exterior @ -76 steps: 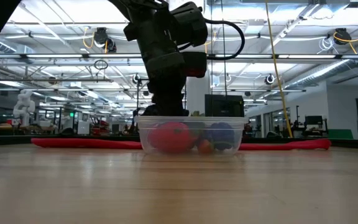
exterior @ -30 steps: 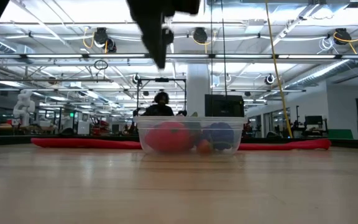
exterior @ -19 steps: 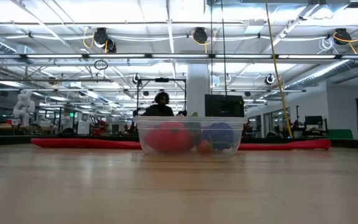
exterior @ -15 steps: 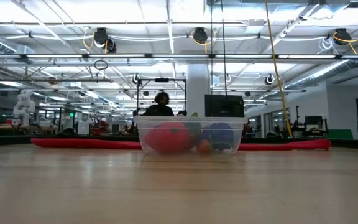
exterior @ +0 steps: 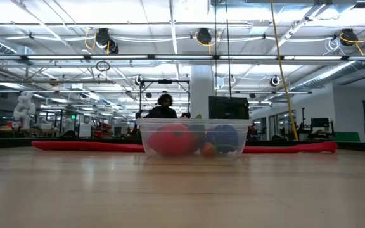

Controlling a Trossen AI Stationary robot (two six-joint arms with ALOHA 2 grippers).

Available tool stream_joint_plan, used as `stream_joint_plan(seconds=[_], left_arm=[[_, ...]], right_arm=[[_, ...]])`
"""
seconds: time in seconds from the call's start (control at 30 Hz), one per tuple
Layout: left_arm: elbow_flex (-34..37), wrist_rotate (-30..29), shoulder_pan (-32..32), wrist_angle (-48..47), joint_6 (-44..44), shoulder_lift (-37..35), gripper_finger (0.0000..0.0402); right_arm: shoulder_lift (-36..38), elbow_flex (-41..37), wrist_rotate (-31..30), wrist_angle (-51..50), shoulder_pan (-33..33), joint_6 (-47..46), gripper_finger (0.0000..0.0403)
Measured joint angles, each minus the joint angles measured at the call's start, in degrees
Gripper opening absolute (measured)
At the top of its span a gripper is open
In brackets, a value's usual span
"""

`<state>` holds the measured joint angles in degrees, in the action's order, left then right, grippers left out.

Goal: Pick and placing Produce into tupperware
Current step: Return to Home Position

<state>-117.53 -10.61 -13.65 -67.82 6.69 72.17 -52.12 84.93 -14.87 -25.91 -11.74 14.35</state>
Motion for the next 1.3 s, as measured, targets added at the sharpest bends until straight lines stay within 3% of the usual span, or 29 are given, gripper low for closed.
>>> stream_joint_plan(seconds=[0.2, 0.47, 0.63, 0.83, 1.07, 1.3], left_arm=[[6.24, -0.02, -1.6, -1.79, 1.94, -5.01, 0.0271], [26.75, -0.41, -1.7, 9.36, 2.83, -18.92, 0.0271], [42.9, -0.35, -1.72, 18.35, 6.53, -29.19, 0.0271], [58.18, 0.22, -1.72, 21.06, 10.17, -38.35, 0.0271], [70.11, 0.23, -1.72, 29.21, 10.47, -53.42, 0.0271], [82.14, 0.24, -1.72, 33.32, 13.36, -58.06, 0.0271]], right_arm=[[4.83, 0.02, 0.0, -10.58, 0.0, -3.21, 0.0228], [9.36, -2.48, 0.33, -15.86, 0.02, -9.64, 0.0228], [10.82, -9.91, 3.15, -13.82, 0.02, -11.91, 0.0228], [12.84, -18.95, 2.4, -9.21, 0.54, -11.5, 0.0228], [23.66, -24.79, 1.56, -4.84, 1.66, -15.47, 0.0228], [30.04, -37.62, 3.14, -0.15, 1.61, -20.06, 0.0228]])
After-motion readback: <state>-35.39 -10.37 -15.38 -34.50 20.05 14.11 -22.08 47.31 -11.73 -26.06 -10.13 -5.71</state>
